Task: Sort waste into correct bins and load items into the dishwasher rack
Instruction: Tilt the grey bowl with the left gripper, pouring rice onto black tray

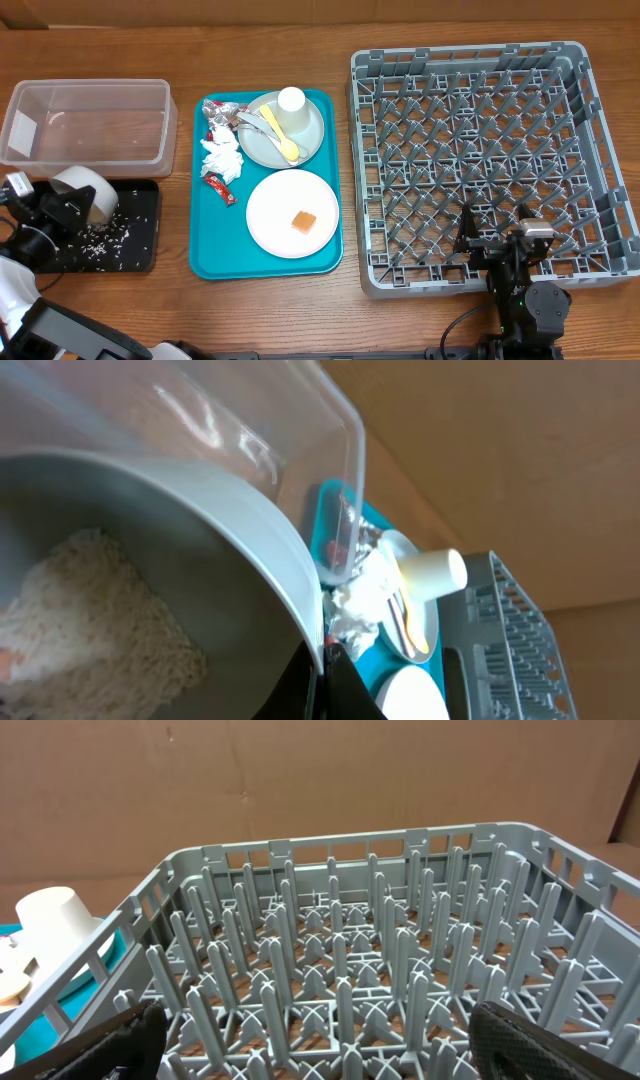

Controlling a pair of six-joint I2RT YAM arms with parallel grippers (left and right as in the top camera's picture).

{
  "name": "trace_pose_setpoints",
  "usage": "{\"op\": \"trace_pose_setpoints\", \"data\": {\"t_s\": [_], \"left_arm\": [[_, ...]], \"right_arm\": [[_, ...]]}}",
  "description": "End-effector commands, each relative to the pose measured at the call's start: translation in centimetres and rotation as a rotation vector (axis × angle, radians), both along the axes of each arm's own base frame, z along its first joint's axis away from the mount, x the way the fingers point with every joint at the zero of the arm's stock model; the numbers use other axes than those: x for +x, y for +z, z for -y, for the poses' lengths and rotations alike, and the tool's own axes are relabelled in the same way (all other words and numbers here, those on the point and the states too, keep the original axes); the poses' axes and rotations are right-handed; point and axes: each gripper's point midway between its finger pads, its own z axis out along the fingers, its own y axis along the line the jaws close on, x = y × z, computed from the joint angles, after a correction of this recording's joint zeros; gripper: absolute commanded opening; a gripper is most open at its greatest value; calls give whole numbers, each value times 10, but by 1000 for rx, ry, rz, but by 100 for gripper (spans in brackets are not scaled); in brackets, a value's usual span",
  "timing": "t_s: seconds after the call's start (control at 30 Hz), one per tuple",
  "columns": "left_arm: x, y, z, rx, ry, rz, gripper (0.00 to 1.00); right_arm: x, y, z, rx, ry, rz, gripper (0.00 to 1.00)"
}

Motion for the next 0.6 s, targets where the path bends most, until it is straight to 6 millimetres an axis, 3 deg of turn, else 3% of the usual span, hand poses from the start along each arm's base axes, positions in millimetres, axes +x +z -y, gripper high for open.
{"op": "trace_pose_setpoints", "data": {"t_s": [0.0, 0.2, 0.33, 0.43, 0.57], "left_arm": [[-10, -16, -3, 16, 27, -86, 4], [-9, -15, -4, 20, 31, -82, 4], [-2, 10, 10, 21, -73, 94, 4], [-1, 13, 9, -26, -50, 93, 4], [-9, -15, -7, 22, 40, -79, 4]], "right_arm": [[0, 2, 1, -1, -6, 12, 100], [0, 2, 1, -1, -6, 12, 100], [0, 2, 1, -1, -6, 12, 100], [0, 2, 1, -1, -6, 12, 100], [0, 2, 1, -1, -6, 12, 100]]}}
